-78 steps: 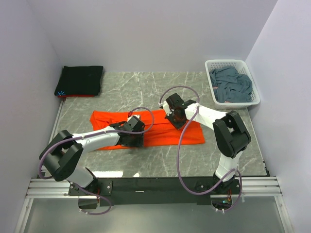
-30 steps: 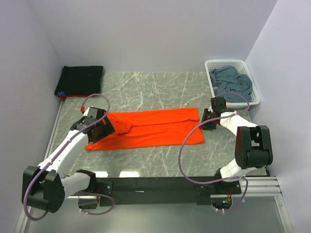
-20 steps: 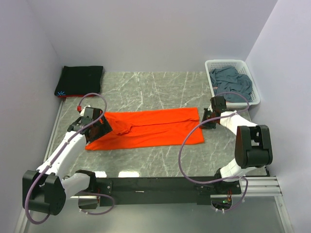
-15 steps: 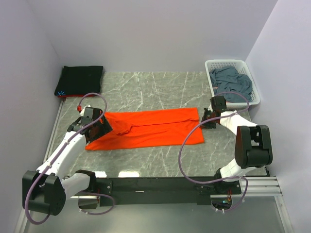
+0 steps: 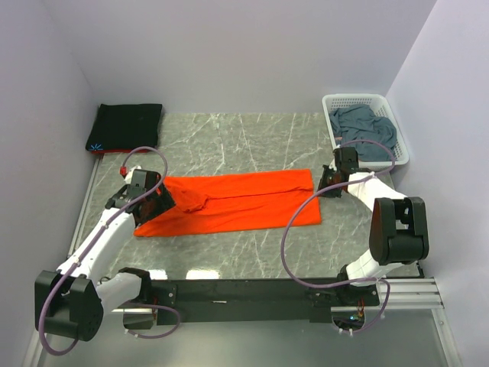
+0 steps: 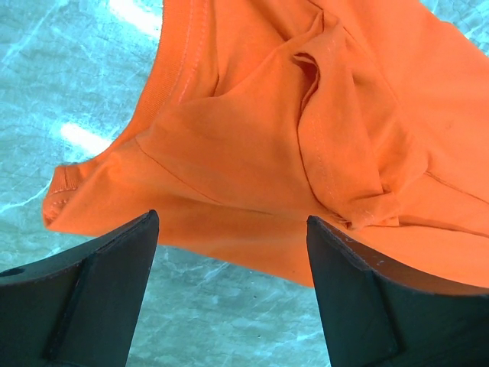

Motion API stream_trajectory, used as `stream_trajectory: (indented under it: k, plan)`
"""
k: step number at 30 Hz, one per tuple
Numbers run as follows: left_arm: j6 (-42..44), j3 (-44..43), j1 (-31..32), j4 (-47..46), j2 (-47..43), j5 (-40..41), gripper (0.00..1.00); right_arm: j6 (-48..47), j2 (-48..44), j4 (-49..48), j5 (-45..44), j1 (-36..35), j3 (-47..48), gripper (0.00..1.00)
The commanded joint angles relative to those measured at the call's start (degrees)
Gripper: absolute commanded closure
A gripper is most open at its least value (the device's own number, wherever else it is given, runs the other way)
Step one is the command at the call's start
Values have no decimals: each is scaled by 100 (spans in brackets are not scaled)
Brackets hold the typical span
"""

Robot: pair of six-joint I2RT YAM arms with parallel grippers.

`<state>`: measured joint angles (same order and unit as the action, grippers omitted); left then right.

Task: Fold and stack the t-shirts
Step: Fold the tshirt

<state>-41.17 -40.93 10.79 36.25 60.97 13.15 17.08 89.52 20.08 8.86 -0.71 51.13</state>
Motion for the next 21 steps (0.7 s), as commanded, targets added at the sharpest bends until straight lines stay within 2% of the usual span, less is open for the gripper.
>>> stream_trajectory:
  k: [1, 2, 3, 6, 9, 15, 19, 21]
  plan:
    - [3, -3, -41, -74, -85, 171, 16, -29, 154, -171, -122, 45, 248, 96]
    - [-14, -3, -50, -83, -77, 162, 16, -21, 163, -171, -104, 45, 248, 93]
    - [-32, -12, -68, -74, -68, 136, 16, -12, 163, -162, -113, 45, 239, 84]
    - [-119, -64, -112, -83, -33, -13, 16, 15, 14, -118, -139, 45, 204, 72]
    - [-295, -134, -112, -162, 29, -329, 15, 85, -363, -48, -95, 45, 143, 67]
    - [-550, -406, -112, -347, 547, -717, 17, 252, -1313, -144, 264, -472, -24, 65]
    - [-577, -574, -156, -478, 898, -700, 28, 94, -1481, -346, 344, -1849, 116, 65]
    - [-577, -635, -226, -619, 1057, -717, 30, 137, -1393, -618, 484, -2239, 221, 65]
